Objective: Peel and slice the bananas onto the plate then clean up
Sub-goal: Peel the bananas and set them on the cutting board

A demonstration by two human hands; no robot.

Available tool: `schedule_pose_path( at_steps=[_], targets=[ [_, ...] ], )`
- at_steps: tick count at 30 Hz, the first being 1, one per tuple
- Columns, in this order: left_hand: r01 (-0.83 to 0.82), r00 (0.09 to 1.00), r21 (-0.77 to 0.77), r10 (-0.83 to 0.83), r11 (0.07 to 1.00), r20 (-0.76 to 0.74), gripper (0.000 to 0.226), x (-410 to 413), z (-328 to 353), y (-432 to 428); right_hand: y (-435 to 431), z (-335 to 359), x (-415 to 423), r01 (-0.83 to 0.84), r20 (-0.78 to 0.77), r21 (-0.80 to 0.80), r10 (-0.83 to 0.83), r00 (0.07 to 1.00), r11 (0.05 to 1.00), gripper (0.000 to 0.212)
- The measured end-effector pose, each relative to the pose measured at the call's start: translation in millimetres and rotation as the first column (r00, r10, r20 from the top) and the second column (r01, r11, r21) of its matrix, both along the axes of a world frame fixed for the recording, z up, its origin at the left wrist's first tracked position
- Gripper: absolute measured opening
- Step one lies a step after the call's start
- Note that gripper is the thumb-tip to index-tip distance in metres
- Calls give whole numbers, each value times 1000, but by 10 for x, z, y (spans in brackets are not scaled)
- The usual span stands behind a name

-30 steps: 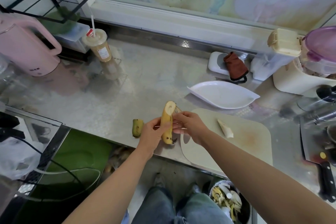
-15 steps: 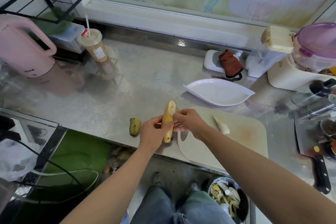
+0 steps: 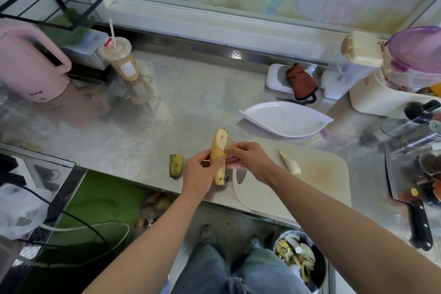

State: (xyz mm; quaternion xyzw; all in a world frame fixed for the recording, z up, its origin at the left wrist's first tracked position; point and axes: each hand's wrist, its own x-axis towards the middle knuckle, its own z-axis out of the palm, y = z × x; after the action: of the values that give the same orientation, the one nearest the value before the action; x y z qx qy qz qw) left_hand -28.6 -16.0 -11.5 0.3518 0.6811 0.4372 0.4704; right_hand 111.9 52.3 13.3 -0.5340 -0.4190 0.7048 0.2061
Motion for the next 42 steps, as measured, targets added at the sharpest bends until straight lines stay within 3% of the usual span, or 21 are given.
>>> schedule_pose_path(
  at_steps=[7,13,19,26,31,33,36,42],
  targets=[
    [66,998,4,-66,998,24,27,43,-5,-8,-7,-13,-34,39,168,43,-46,985,998,9],
    [47,988,-15,-44,999,147,21,2,48,-6,-18,-55,-4,61,87,-22,-59,994,998,18],
    [137,983,-58,-129,989,130,27,34,12,-11,-27,-45,-64,-136,416,195,43,908,971,12],
    [54,968,-47,-41,997,249,22,11,27,39,-63,-12,-53,90,103,-30,-86,991,996,12],
    [-95,860,-82,123,992,495,22,52,32,53,-72,0,-83,304,-58,-229,-324,944,925,9],
    [-112,853,-51,122,992,507,26,76,29,50,-66,-10,-95,314,-50,-167,-326,944,935,9],
    [-88,912,-32,93,996,400,25,82,-12,41,-58,-17,-105,286,-9,-97,-288,958,953,12],
    [-292,889,-1,272,956,369,21,41,61,102,115,-42,1,410,173,-20,-401,899,912,16]
  ],
)
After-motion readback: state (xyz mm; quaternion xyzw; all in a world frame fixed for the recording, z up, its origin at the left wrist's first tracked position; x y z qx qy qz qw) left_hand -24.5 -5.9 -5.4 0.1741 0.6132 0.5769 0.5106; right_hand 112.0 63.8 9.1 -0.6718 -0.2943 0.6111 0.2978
